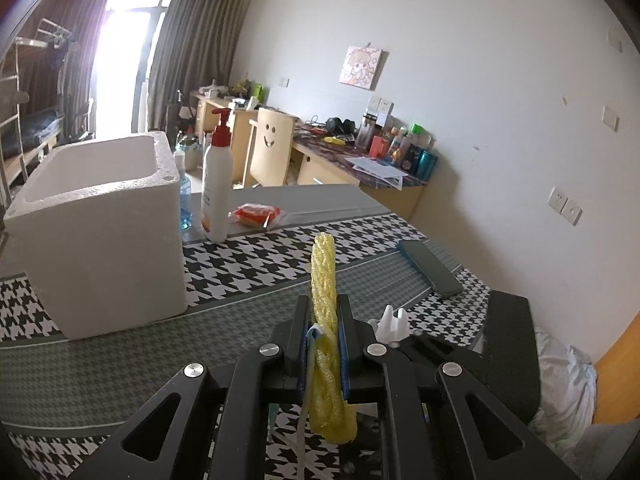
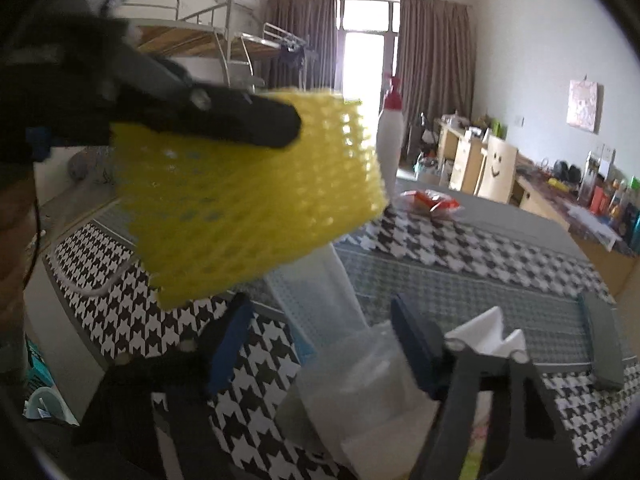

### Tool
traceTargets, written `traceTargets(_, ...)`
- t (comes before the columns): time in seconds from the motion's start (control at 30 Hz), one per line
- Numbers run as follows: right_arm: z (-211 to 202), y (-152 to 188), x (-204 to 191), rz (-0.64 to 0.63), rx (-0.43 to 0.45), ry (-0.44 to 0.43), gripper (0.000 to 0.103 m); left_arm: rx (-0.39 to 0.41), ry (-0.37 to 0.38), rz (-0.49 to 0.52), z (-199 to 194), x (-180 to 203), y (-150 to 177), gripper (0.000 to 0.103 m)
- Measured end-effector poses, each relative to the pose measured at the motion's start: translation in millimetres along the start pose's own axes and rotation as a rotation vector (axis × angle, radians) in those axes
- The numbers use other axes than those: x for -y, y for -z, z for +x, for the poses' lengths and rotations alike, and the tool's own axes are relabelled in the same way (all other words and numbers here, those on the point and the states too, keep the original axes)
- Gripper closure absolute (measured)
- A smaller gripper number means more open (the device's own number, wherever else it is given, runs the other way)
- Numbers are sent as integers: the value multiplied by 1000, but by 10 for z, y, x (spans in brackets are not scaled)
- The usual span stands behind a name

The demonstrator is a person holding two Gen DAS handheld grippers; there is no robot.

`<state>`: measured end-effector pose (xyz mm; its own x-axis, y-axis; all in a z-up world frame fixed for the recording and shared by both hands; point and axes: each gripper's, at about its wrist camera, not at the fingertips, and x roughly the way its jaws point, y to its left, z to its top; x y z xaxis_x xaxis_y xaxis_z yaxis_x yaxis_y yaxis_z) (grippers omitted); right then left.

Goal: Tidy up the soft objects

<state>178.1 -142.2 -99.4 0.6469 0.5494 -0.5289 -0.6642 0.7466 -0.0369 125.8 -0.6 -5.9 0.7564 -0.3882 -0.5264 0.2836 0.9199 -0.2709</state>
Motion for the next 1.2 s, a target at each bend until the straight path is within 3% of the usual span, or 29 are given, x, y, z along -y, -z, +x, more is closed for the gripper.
traceTargets(0.1, 39, -8, 29, 18, -6, -26, 49, -1, 6, -3, -20, -22, 10, 91)
traceTargets(0.13, 57, -13, 50, 28, -10, -31, 60, 0, 7, -6, -25, -30, 15, 91)
traceTargets(0.2, 97, -21, 77, 43, -20, -33, 67, 3, 16, -11, -43, -41, 21, 91)
traceTargets(0.27, 116, -20, 110, 57, -29, -41, 83, 14, 16, -12, -70, -53, 20, 91)
traceTargets(0.37, 111, -36, 145, 69, -31, -38, 89, 25, 18, -17, -110, -84, 27, 91)
traceTargets(0.57, 148, -68, 228, 79, -53, 2, 90, 33, 15, -29, -143, -96, 39, 88)
traceTargets(0.8, 154, -83, 375, 139, -67, 18, 98, 68, 5, -31, -233, -101, 40, 57)
traceTargets(1.0, 128, -111, 386, 152, -65, 13, 98, 57, -7, -42, -227, -156, 104, 44)
traceTargets(1.2, 119, -170, 419, 160, -59, 29, 98, 32, -11, -67, -224, -254, 233, 41)
